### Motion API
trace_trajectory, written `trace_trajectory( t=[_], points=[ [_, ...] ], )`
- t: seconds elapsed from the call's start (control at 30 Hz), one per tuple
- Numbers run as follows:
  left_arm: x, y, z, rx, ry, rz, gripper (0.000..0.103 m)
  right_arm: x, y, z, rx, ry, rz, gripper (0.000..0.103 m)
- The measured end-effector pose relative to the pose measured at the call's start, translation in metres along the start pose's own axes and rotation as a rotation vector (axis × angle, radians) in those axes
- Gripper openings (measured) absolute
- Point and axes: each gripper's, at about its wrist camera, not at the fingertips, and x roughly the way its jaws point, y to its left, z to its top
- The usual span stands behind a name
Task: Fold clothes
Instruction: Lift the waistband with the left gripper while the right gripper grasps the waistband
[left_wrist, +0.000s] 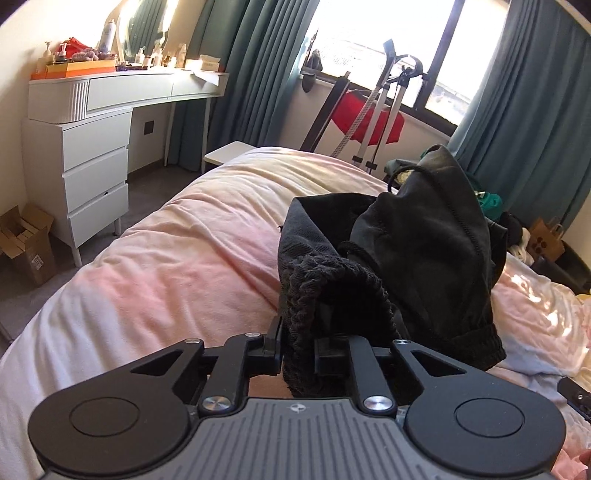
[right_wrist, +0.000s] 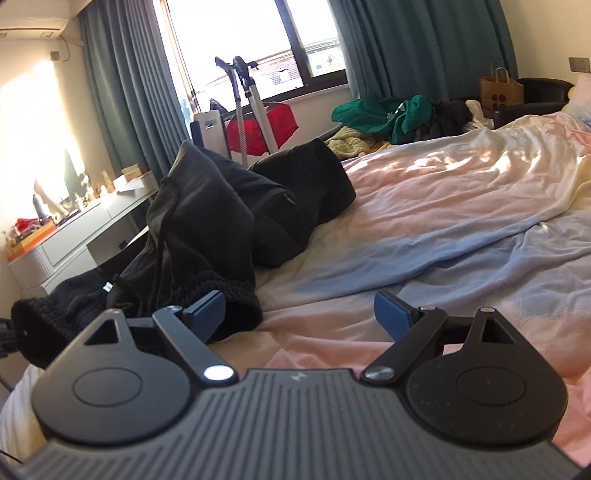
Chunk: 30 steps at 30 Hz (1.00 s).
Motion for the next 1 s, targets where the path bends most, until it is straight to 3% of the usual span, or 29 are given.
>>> trace_trajectory(
  t=[0.07,0.2,0.33,0.43,0.67,0.77,0.83,1.0],
  points=[
    [-0.001,-0.011,-0.002,0.014,-0.001,0.013,0.023,0.003,0.008,-0.003,-0.039,0.002,0.006,0.089],
    [-0.009,-0.026,-0.003,0.024,0.009,0.027,0.026,0.003,0.023,-0.007,-0.114,-0.015,0.043,0.089],
    [0.000,-0.055,0.005,0.108,-0.045,0.080,0.043,0.004,0.035,-0.014,-0.204,-0.009,0.037,0.089],
    [0.003,-0.064,0.009,0.169,-0.074,0.130,0.044,0.011,0.039,-0.019,-0.233,0.028,0.015,0.076],
    [0.017,-0.062,0.016,0.210,-0.141,0.144,0.044,0.051,0.059,-0.026,-0.356,0.081,-0.023,0.075],
    [0.022,-0.051,0.018,0.181,-0.155,0.149,0.044,0.072,0.074,-0.031,-0.462,0.022,-0.087,0.075],
    [0.027,-0.041,0.021,0.139,-0.153,0.140,0.044,0.092,0.082,-0.032,-0.500,0.043,-0.112,0.075],
    [0.037,-0.019,0.023,0.051,-0.145,0.113,0.046,0.128,0.084,-0.019,-0.345,0.073,-0.079,0.075]
  ],
)
